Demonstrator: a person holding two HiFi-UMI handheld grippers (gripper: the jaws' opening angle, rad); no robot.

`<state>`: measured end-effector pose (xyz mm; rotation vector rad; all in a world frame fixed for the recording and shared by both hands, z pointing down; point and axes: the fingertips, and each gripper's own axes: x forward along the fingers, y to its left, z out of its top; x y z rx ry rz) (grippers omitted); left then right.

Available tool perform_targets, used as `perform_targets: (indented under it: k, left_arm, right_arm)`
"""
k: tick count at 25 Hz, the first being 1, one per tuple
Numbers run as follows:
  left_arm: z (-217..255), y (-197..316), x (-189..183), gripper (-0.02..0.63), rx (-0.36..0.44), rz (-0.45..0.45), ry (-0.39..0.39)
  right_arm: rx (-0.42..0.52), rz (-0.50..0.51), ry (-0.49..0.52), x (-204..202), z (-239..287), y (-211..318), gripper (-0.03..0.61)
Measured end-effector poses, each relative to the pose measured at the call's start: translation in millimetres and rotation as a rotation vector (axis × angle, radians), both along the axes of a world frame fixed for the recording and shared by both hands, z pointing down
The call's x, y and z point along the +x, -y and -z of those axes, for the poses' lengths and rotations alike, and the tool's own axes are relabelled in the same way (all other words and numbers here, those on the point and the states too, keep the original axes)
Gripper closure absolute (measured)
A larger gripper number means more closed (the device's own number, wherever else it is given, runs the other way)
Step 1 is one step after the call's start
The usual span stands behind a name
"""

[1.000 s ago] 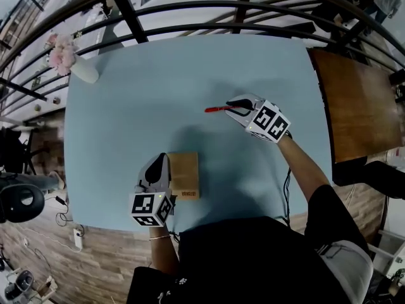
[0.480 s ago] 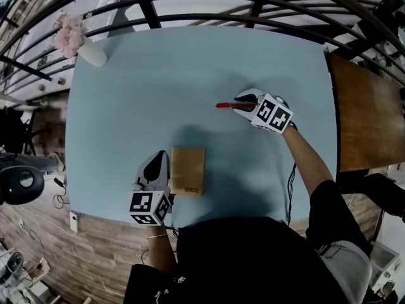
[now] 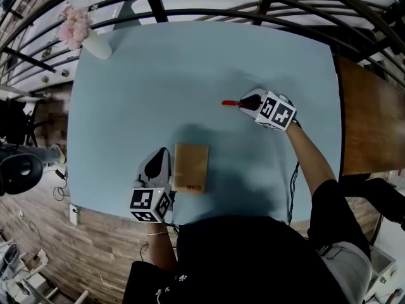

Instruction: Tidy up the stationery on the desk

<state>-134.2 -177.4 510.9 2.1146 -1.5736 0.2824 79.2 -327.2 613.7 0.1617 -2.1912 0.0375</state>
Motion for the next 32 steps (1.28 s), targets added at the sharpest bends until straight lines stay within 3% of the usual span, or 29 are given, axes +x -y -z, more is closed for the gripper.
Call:
perform_targets:
  k: [1,10,23,32]
  left_arm:
    - [0,0,-1,0.617,0.002,0.0,-0.001]
    - [3,0,-2,0.617,0.006,-0.011,-0.009]
    - [6,1,4,0.617,0.048,-0.048,-0.015]
    - [13,-2,9,0.617,0.074,-0.095,-0.012]
  right_arm:
    - [-0.009,-0.003,0.002,-1,0,-2,0.523]
    - [0.025,-0.083,0.029,-5,8,-4,0.526]
    - [0.036,-0.302,0.154,4,35,-23,0.526]
    - [0.047,-0.362,0.184,8,55,-48,0.526]
